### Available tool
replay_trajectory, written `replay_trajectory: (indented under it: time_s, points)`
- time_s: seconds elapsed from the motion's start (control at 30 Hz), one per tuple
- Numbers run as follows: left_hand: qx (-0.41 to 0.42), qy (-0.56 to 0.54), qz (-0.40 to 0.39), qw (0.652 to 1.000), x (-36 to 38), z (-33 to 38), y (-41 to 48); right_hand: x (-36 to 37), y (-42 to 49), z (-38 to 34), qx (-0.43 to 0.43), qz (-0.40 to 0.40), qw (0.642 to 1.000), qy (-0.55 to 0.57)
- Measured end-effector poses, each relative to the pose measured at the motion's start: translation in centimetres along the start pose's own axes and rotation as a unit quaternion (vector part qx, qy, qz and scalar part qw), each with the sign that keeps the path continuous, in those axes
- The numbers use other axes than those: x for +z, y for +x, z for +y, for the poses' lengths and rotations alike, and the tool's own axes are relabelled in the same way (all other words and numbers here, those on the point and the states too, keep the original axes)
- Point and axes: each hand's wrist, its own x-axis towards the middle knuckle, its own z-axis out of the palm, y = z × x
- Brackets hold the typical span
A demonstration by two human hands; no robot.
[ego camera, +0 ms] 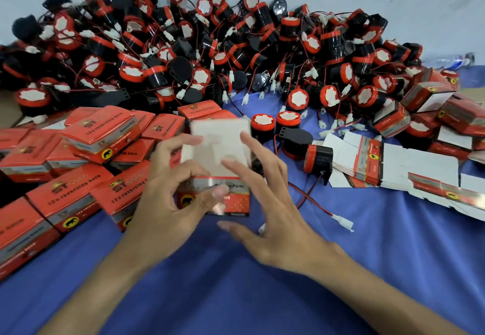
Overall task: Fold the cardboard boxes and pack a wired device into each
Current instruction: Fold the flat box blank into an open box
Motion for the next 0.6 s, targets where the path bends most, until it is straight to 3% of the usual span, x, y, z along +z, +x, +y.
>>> replay_trajectory:
  time_s: [0.1,0.2,0.27,0.33,0.43,0.53,0.6]
  points:
    - [0.126,0.212,0.042,0.968,0.0,-1.2,0.1,-1.0,0.1,1.5,0.05,0.004,0.994,-0.095]
    - [0.136,0.362,0.003,0.922,0.5,-1.9,-0.1,-1.7,0.4,2.9,0.172,0.035,0.974,-0.145]
    - [0.139,0.448,0.003,0.883,0.4,-1.7,-0.3,-1.8,0.3,3.8,0.215,0.009,0.959,-0.182]
    - [0.158,0.491,0.028,0.856,0.3,-0.8,-0.6,-1.9,0.2,4.4,0.225,-0.02,0.954,-0.199]
    - [0.212,0.479,0.054,0.85,0.8,0.3,-0.6,-2.1,0.5,4.4,0.19,-0.015,0.963,-0.189]
    - [0.152,0.487,-0.057,0.858,1.6,1.8,0.9,-2.1,1.4,4.3,0.185,-0.035,0.966,-0.175]
    - [0.042,0.553,-0.177,0.813,2.2,3.1,2.3,-1.8,1.8,4.5,0.213,-0.098,0.956,-0.175]
